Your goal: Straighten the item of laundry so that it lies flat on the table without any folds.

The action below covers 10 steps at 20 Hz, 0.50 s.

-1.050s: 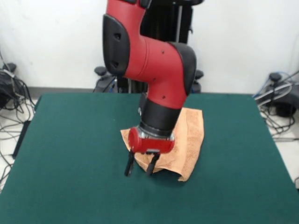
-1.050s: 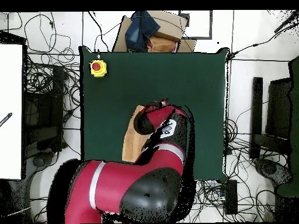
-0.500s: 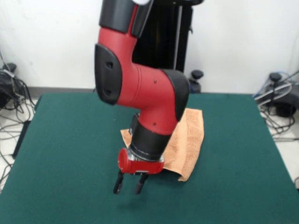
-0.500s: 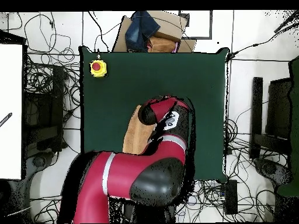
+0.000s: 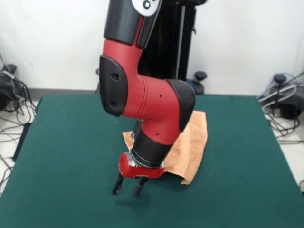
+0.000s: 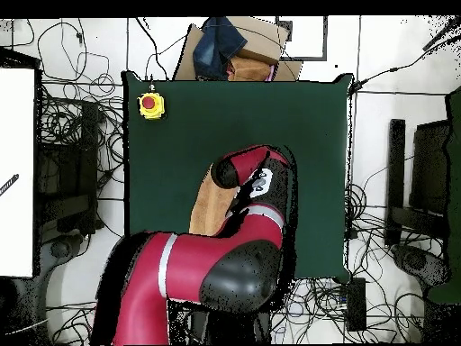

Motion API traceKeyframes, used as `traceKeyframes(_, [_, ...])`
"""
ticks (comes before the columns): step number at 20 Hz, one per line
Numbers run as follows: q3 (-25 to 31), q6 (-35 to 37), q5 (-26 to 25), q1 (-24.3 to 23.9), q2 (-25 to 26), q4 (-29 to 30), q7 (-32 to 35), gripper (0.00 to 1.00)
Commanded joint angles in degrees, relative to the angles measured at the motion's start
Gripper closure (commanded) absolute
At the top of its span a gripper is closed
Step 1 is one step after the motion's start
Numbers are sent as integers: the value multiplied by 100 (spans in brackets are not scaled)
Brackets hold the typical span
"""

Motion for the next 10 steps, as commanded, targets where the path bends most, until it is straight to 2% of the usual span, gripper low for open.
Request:
traceKeyframes(1, [581,817,44,31,-390,624,-105,0])
traceKeyframes(8, [995,847,47,-169,-1595,1891,-386,0])
traceKeyframes(10, [1081,693,-7,-255,-1671,2079,-346,0])
